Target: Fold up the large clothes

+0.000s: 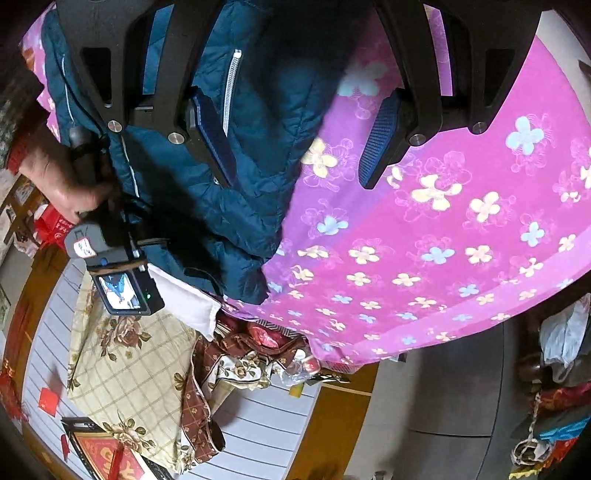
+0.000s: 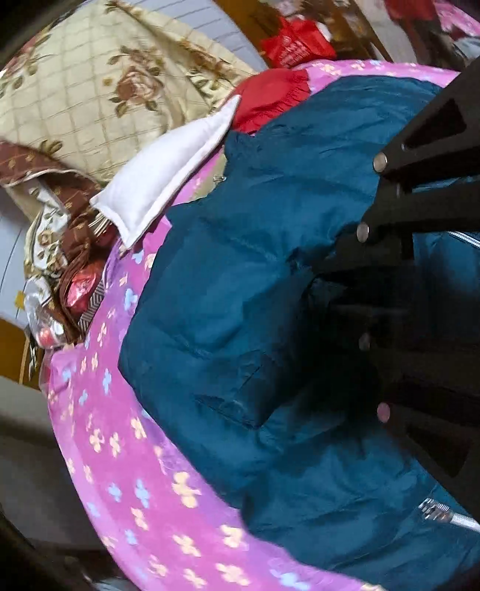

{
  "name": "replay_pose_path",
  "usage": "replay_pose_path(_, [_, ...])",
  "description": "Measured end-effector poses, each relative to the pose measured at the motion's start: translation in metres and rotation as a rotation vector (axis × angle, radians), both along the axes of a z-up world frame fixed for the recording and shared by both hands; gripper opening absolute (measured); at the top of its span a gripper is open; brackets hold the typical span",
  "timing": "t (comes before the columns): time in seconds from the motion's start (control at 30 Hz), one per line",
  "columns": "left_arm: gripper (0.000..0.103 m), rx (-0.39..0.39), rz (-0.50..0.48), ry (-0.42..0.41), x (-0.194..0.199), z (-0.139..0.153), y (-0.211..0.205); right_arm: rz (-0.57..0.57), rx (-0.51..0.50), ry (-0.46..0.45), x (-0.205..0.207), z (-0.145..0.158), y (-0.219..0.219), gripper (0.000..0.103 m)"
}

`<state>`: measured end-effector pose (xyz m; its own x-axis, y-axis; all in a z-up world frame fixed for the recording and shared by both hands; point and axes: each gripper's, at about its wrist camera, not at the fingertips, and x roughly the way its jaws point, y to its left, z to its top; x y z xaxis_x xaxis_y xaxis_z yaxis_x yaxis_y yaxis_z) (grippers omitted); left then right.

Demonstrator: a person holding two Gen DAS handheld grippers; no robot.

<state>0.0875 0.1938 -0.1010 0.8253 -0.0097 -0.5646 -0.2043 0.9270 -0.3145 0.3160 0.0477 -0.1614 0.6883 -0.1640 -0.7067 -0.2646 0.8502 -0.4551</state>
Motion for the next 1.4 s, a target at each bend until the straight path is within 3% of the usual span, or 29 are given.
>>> replay_pose_path(0.07, [0.069,-0.004,-0.006,0.004,0.001,-0.001,-0.001,0.019,0.005,-0.052,-0.011,0.009,-0.005,0.074])
replay_pose_path(0.13, [0.069,-0.011,-0.012,0.008,0.002,-0.001,-0.002,0.053,0.024,-0.117,-0.027,0.027,-0.007,0.077])
replay_pose_path(0.3, [0.069,-0.022,-0.015,0.013,0.002,-0.002,-0.001,0.095,0.144,-0.161,-0.045,0.056,-0.01,0.073])
replay_pose_path(0.37, [0.069,-0.032,-0.017,0.018,0.003,-0.003,-0.001,0.034,0.154,-0.15,-0.029,0.05,-0.016,0.055])
replay_pose_path(0.47, [0.069,-0.021,-0.018,0.024,0.003,-0.004,-0.002,-0.079,0.181,-0.069,0.015,0.031,-0.022,0.04])
replay_pose_path(0.53, [0.069,-0.008,-0.021,0.028,0.004,-0.005,-0.005,-0.124,0.23,-0.03,0.033,0.021,-0.021,0.04])
replay_pose_path(0.63, [0.069,0.003,-0.029,0.039,0.008,-0.007,-0.007,-0.093,0.358,0.116,0.049,-0.004,-0.004,0.04])
replay_pose_path(0.77, [0.069,0.013,-0.036,0.048,0.01,-0.007,-0.012,-0.046,0.384,0.136,0.036,0.001,0.008,0.039])
replay_pose_path(0.93, [0.069,0.049,-0.038,0.035,0.006,-0.005,-0.02,-0.015,0.459,0.081,-0.034,0.037,-0.032,0.04])
replay_pose_path(1.07, [0.069,0.065,-0.014,0.046,-0.002,-0.007,-0.024,-0.023,0.491,0.003,-0.13,0.059,-0.102,0.051])
replay_pose_path(1.3, [0.069,0.051,0.056,0.076,-0.034,-0.001,-0.033,-0.201,0.595,-0.07,-0.265,0.043,-0.212,0.051])
replay_pose_path(1.4, [0.069,0.07,0.085,0.104,-0.051,0.003,-0.042,-0.263,0.672,-0.091,-0.298,0.033,-0.24,0.051])
